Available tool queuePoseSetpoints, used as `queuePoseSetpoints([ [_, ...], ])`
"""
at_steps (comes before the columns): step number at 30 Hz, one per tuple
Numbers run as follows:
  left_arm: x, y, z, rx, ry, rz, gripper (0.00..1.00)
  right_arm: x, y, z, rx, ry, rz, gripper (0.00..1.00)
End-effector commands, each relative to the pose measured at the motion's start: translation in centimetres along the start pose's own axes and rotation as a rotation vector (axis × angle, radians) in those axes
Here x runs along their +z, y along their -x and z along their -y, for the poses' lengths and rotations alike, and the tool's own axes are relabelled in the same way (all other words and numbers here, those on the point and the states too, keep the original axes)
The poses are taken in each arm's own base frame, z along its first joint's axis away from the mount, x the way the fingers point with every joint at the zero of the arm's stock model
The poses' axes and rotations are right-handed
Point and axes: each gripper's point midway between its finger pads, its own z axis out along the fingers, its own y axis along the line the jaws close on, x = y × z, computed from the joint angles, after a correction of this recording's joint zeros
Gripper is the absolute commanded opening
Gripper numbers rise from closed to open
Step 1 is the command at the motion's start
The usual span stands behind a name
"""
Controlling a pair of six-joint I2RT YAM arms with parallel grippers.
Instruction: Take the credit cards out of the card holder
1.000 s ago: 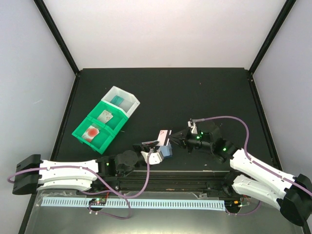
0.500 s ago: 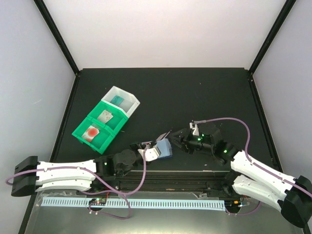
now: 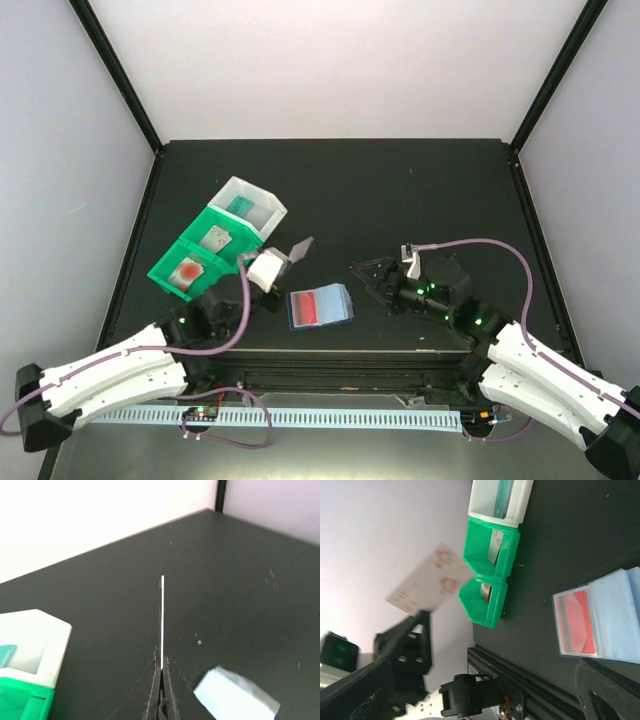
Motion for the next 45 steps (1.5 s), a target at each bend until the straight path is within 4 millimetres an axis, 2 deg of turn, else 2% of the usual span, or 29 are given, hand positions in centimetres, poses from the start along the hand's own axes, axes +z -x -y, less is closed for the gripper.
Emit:
queuePoseSetpoints([
  [1, -2.1, 3.0, -1.6, -0.255, -0.05, 0.025, 0.02, -0.3, 0.2, 0.9, -0.069, -0.029, 0.024, 1.0],
  [4, -2.9, 3.6, -3.8, -0.382, -0.015, 0.045, 0.02, -0.3, 0.1, 1.1, -0.076, -0.029, 0.014, 1.0],
  [8, -3.9, 3.4, -6.6, -0.526, 0.046, 0.043, 0.02, -0.1, -0.3, 1.5, -0.077, -0.038, -0.007, 1.0],
  [12, -4.6, 2.4, -9.3, -0.643, 0.141, 0.034, 0.01, 0.2, -0.7, 1.6, -0.082, -0.04, -0.032, 1.0],
  [18, -5.3, -0.3, -13.4, -0.871, 0.354, 0.091, 0.02, 0.5, -0.7, 2.2, -0.092, -0.059, -0.039, 1.0],
  [25, -4.1, -2.9, -15.2, -1.025, 0.467, 0.037, 0.02, 0.6, -0.9, 1.7, -0.113, -0.052, -0.057, 1.0],
  [29, -3.4, -3.6, -16.3, -1.091, 0.511, 0.034, 0.02, 0.7, -1.0, 2.2, -0.114, -0.077, -0.065, 1.0],
  [34, -2.7, -5.7, -18.0, -1.205, 0.6, -0.04, 0.02, 0.8, -1.3, 2.4, -0.112, -0.084, -0.087, 1.0],
  [45, -1.7, -8.4, -21.7, -1.279, 0.736, -0.089, 0.02, 1.3, -1.3, 2.9, -0.101, -0.104, -0.093, 1.0],
])
